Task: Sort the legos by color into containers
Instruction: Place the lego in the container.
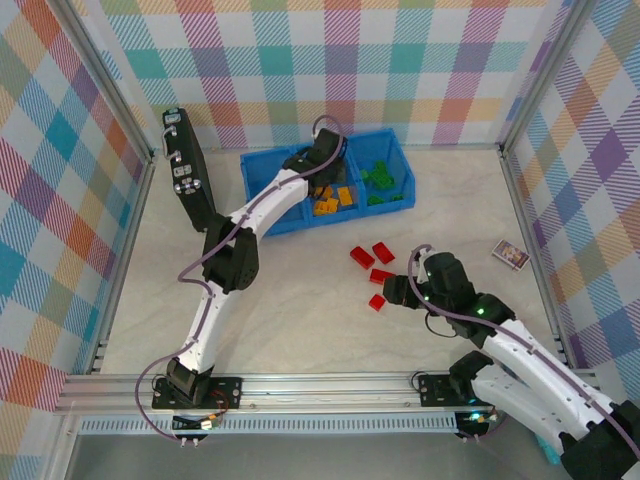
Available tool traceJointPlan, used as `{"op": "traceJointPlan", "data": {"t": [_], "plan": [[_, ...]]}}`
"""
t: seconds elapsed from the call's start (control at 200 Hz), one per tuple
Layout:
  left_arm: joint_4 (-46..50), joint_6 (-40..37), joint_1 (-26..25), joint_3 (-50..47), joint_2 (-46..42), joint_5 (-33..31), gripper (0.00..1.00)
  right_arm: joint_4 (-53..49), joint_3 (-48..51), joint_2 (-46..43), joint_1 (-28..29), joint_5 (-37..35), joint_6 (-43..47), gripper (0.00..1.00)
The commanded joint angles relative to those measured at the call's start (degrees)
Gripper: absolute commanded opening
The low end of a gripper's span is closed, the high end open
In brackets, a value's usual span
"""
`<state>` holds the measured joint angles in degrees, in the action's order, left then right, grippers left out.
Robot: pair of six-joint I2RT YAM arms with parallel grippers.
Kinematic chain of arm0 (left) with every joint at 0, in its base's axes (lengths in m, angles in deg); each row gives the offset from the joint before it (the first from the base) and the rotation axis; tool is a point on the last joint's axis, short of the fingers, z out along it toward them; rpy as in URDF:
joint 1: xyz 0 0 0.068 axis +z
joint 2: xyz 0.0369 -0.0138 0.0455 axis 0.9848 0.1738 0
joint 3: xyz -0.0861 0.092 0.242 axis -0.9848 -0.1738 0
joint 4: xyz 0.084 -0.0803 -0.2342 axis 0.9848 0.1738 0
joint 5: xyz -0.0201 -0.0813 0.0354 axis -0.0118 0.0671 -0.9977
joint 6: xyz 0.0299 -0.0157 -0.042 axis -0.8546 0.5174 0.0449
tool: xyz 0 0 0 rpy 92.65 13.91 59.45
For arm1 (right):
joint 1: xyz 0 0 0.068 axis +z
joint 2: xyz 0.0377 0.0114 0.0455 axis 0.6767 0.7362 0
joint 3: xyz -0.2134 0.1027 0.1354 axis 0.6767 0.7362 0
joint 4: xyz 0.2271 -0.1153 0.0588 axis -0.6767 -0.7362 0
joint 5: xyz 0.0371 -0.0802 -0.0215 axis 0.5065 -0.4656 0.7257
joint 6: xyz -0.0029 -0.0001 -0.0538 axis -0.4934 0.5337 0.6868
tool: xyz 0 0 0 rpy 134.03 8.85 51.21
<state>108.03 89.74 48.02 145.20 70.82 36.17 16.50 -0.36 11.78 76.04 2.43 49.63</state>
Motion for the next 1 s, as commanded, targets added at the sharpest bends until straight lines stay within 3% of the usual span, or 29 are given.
{"op": "traceJointPlan", "data": {"t": [0.0, 0.31, 0.605, 0.995], "plan": [[1.5, -0.5, 0.6, 1.6, 1.2, 0.4, 0.42, -0.4, 1.1, 1.0, 0.8, 2.4, -3.1, 0.65], [1.9, -1.6, 1.3, 1.6, -0.2, 1.0, 0.67, 1.2, 1.9, 9.6, 3.0, 2.7, -3.8, 0.67], [2.5, -6.6, 1.5, 0.2, -10.5, 1.5, 0.69, 5.1, -0.2, 20.4, 3.2, 1.2, -2.0, 0.69], [-3.9, -14.6, 1.5, -14.6, -33.8, -4.0, 0.76, 10.5, -3.8, 31.9, 4.2, 2.0, -1.5, 0.71]]}}
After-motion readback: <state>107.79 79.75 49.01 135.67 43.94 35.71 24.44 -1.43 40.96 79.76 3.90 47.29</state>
